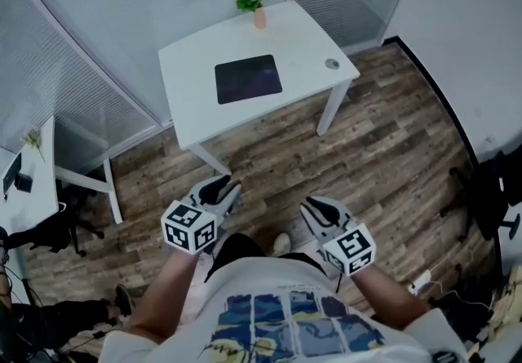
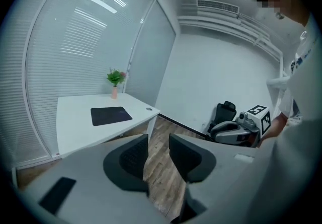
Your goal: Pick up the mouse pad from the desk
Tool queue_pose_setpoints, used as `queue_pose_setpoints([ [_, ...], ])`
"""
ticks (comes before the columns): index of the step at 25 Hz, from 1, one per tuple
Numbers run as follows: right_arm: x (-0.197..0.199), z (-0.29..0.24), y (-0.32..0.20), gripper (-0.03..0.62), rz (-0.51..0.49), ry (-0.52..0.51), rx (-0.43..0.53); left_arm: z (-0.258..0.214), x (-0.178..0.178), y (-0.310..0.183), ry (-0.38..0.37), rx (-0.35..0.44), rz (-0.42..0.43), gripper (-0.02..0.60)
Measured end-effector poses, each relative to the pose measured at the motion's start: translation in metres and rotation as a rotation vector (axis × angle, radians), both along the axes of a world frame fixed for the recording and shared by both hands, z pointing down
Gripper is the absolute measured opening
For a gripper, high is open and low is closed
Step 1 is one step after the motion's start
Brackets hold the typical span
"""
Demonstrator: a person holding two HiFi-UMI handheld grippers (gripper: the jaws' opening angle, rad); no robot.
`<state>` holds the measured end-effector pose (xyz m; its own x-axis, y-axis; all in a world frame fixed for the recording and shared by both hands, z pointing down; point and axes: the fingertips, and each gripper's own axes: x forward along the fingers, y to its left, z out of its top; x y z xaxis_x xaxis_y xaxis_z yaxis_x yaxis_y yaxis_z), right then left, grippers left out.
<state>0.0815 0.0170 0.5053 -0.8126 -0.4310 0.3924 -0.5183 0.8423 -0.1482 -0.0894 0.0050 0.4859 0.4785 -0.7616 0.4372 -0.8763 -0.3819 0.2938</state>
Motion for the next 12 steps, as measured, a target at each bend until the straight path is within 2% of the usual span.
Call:
queue_pose_setpoints([
  [6,-0.002,0.007,-0.041,0.067,0.031,-0.006,-0.021,0.015,-0.034,-0.069,-0.026,-0.012,-0.043,0.114],
  [12,-0.008,0.015,-0.096,0.062,0.087,0.026,-0.023,0.042,-0.085,-0.153,-0.080,-0.028,-0.088,0.114],
])
